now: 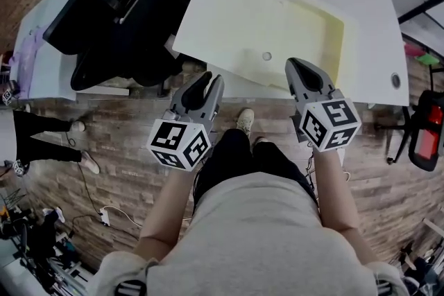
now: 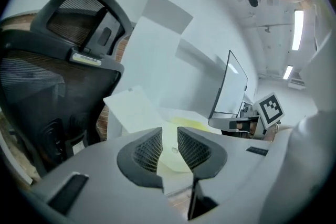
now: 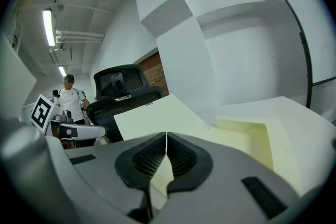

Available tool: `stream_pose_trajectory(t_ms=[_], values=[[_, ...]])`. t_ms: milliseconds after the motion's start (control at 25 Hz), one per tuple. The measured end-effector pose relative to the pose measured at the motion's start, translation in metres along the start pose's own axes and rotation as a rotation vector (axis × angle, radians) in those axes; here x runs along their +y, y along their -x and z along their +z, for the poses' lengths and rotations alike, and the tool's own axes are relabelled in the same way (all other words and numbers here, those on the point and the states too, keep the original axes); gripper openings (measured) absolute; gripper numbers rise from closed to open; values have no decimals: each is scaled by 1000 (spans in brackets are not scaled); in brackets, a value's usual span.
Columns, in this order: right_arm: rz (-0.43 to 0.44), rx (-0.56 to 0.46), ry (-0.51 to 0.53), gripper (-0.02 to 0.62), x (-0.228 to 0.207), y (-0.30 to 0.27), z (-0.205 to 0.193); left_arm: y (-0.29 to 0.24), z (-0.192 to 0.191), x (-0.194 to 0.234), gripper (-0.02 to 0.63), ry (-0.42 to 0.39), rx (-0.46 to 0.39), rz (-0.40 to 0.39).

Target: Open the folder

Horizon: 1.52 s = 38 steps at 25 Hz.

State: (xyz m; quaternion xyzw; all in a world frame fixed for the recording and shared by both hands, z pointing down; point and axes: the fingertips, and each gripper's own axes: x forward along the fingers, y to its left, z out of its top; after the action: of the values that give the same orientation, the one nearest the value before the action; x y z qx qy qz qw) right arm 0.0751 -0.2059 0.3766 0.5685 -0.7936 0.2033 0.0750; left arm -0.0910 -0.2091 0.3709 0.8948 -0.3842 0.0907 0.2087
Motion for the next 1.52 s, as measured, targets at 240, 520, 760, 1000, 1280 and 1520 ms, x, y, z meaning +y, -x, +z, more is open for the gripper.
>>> stream_pose_trajectory(t_ms=[240,520,760,1000,1280,1520], values=[[-22,-12,-22,22,-12,46,-13,-8,-5,-54,101,-43,-11,-86],[-75,-16,-22,21,-24,91,-29,-14,-13,-99,90,-39,-19,-152],[-95,-29,-23,21,-28,121,-38,-19,-26,-135,64,-71,6,-211],[-96,-56,-14,21,-27,144,-35,-23,-34,-164,51,-113,25,-251],[-86,-60,6,21,-21,155,-36,-23,-46,-179,29,-124,90,-245],[-72,-39,27,21,-17,162,-43,-25,-52,-188,25,-121,108,-252]])
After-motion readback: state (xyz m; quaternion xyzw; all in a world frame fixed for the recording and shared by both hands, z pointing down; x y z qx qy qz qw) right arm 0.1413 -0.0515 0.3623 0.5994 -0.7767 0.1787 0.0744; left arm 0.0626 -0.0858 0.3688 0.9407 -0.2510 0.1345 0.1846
